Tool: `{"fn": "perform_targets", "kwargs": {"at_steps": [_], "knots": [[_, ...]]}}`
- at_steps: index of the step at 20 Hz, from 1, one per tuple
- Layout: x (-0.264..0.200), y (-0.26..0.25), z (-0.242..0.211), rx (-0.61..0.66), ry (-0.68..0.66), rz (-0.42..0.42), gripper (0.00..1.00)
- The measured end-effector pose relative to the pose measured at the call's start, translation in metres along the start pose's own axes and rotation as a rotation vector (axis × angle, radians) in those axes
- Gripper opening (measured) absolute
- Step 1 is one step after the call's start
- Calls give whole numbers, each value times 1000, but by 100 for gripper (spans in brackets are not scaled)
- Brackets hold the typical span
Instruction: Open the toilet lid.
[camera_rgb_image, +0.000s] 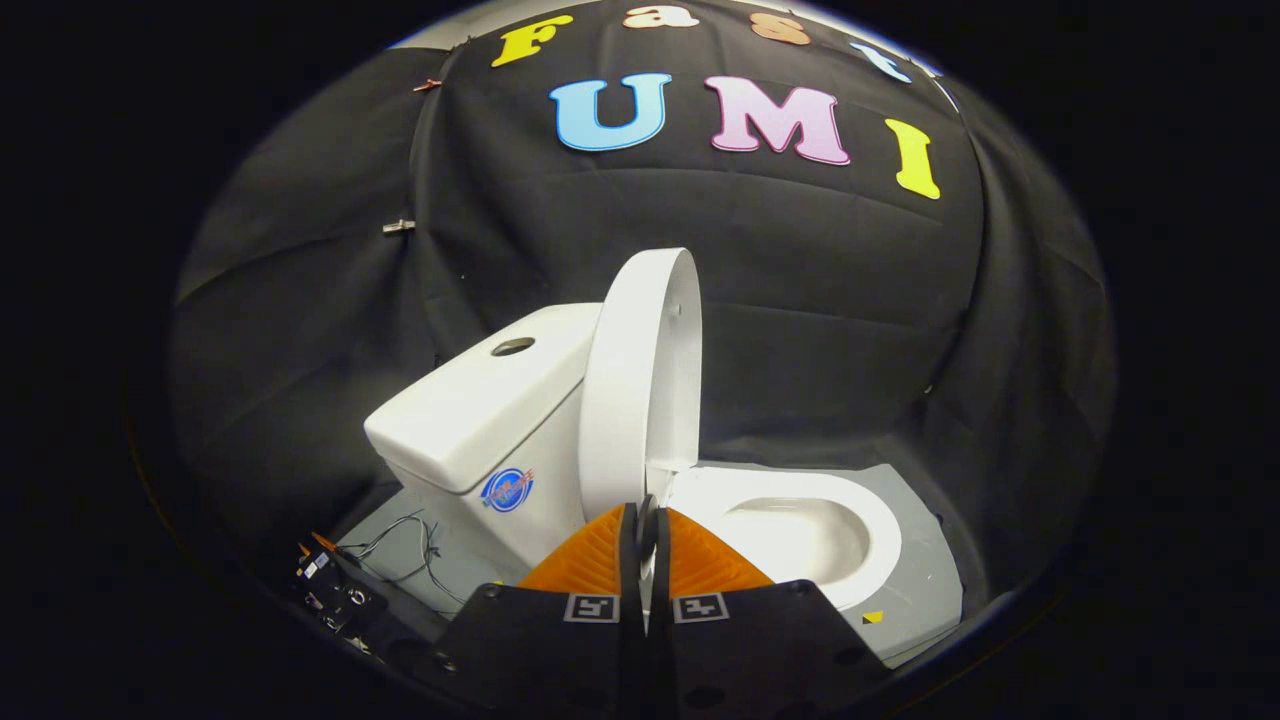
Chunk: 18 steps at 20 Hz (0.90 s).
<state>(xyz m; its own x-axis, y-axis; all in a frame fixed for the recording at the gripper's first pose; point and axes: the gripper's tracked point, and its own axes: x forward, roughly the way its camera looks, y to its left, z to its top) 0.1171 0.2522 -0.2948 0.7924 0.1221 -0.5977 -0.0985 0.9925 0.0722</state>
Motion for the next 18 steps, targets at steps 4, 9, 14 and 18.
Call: {"fn": "perform_targets", "kwargs": {"at_steps": [4,9,14,18], "knots": [[4,16,-2,-38,11,23,5],[7,32,-2,-82,19,51,5],[10,42,-1,-125,19,65,6],[11,52,-3,-127,24,103,6]]}}
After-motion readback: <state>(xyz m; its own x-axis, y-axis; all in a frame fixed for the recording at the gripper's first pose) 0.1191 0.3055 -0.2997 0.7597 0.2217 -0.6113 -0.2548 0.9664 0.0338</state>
